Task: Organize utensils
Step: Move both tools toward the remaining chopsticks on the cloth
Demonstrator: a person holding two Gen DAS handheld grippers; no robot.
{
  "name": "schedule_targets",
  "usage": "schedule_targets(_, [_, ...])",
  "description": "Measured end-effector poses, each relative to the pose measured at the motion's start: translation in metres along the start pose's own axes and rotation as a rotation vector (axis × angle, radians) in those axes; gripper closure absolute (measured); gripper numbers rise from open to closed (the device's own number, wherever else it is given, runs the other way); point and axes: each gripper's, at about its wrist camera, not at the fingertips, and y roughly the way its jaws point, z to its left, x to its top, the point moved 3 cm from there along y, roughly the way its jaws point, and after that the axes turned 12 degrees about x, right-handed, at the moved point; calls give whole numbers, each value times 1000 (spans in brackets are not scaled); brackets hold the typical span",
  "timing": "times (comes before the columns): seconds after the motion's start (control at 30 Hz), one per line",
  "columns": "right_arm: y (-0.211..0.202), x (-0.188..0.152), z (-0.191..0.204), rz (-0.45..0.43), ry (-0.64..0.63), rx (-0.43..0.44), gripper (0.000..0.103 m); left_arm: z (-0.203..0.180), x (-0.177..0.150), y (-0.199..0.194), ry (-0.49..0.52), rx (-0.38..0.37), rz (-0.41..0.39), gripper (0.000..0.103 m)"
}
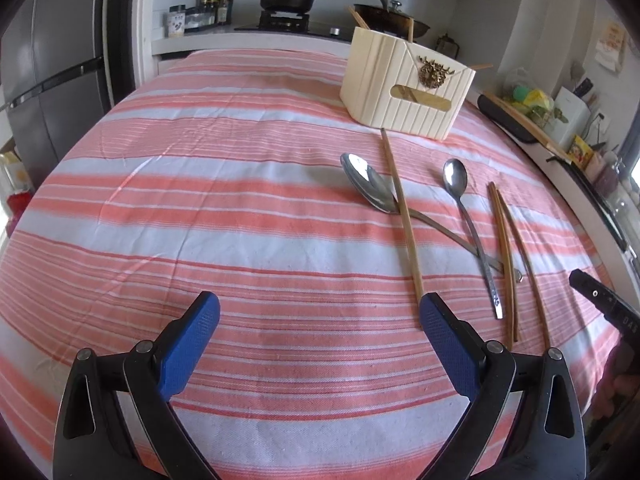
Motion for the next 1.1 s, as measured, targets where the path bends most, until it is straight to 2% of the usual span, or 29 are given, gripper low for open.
schedule_targets(0.03, [2, 0, 1, 8, 7, 10, 40, -1, 0, -1, 5, -1, -5, 3])
schedule_targets(0.1, [7, 0, 4, 38, 18, 34, 55, -3, 1, -4, 13, -12, -18, 3])
schedule_targets(0.2, [18, 1, 9, 93, 38, 67, 66, -13, 4, -5, 36, -69, -14, 3])
schedule_targets(0.3, [27, 7, 17, 114, 42, 92, 71, -30, 11, -7, 79, -118, -17, 3])
schedule_targets(0.37, [34, 10, 22, 132, 35, 99, 71, -44, 15, -6, 127, -119, -20, 3])
schedule_targets(0.5, [54, 11, 28, 181, 19, 80, 72, -67, 21, 5, 222, -44, -37, 4])
schedule_targets(0.6, [58, 10, 33, 168, -24, 48, 73, -77, 24, 19, 267, -1, -3, 8])
schedule_targets(0.67, [59, 9, 37, 174, -61, 20, 76, -82, 25, 31, 280, 17, 42, 19])
schedule_targets(0.73, [59, 9, 39, 184, -114, -25, 85, -82, 27, 37, 271, 14, 65, 21])
schedule_targets(0.77, [59, 8, 38, 186, -131, -51, 92, -81, 28, 37, 265, 15, 64, 26])
schedule_targets(0.8, [57, 8, 36, 185, -137, -72, 95, -82, 29, 37, 264, 16, 67, 31])
schedule_targets(0.83, [55, 8, 33, 182, -136, -95, 95, -82, 30, 36, 264, 19, 62, 43])
schedule_targets(0.87, [53, 8, 29, 178, -133, -114, 97, -83, 30, 35, 267, 19, 58, 63])
schedule_targets(0.9, [50, 8, 24, 175, -125, -129, 98, -84, 31, 35, 272, 13, 60, 73])
schedule_targets(0.93, [48, 9, 20, 173, -113, -134, 98, -85, 31, 35, 273, -1, 63, 89])
schedule_targets(0.97, [45, 9, 16, 170, -101, -133, 98, -86, 31, 34, 271, -8, 66, 95])
schedule_targets(1.1, [37, 8, 2, 161, -81, -159, 98, -84, 32, 32, 246, -8, 51, 98])
